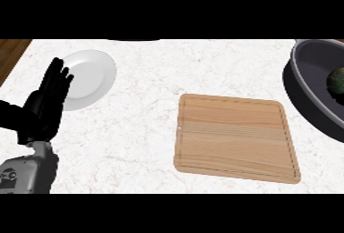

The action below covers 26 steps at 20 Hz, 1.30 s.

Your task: Pick the squash from the cutting board and place it in the pot

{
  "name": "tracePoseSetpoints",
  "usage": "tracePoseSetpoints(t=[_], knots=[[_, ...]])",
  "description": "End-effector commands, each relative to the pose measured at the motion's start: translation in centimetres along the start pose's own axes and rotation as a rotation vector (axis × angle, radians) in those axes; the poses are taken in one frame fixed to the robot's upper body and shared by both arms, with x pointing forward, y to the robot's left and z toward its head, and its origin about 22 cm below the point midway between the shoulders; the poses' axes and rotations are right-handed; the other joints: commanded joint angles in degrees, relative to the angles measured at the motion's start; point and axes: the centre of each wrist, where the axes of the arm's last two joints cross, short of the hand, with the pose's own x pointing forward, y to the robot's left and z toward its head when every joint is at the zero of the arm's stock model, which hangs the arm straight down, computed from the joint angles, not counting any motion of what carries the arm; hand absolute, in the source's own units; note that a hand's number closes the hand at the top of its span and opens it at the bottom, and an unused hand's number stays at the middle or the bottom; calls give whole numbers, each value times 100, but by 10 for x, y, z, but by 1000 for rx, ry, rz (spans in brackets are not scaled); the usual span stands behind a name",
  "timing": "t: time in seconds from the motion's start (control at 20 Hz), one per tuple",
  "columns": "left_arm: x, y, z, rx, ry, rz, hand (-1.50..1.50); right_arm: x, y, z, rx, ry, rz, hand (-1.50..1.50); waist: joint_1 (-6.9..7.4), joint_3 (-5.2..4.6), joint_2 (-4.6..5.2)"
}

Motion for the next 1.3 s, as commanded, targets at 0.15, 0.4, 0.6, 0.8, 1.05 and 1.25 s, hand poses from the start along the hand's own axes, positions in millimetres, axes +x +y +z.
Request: tracePoseSetpoints(t=[0.15, 0.4, 0.6, 0.8, 1.05, 1.25], knots=[[4, 1, -7, -1, -3, 0, 0, -17, 25, -5, 179, 78, -178, -150, 39, 7, 30], [4, 8, -2, -4, -4, 11, 0, -25, 25, -4, 198, 34, -402, -150, 97, 19, 45], [8, 2, -12, -6, 6, 20, 0, -18, 21, -15, 94, -4, -647, -150, 10, 18, 37], [10, 16, -7, 4, -2, -20, 0, -38, -8, -12, 46, 43, -751, -150, 40, 14, 27], [2, -12, 3, 3, -12, 2, 0, -76, -40, 17, 4, 59, -809, -150, 29, 22, 45], [5, 10, -7, -10, -3, 22, 0, -92, -65, 29, 8, 65, -851, -150, 7, 21, 52]])
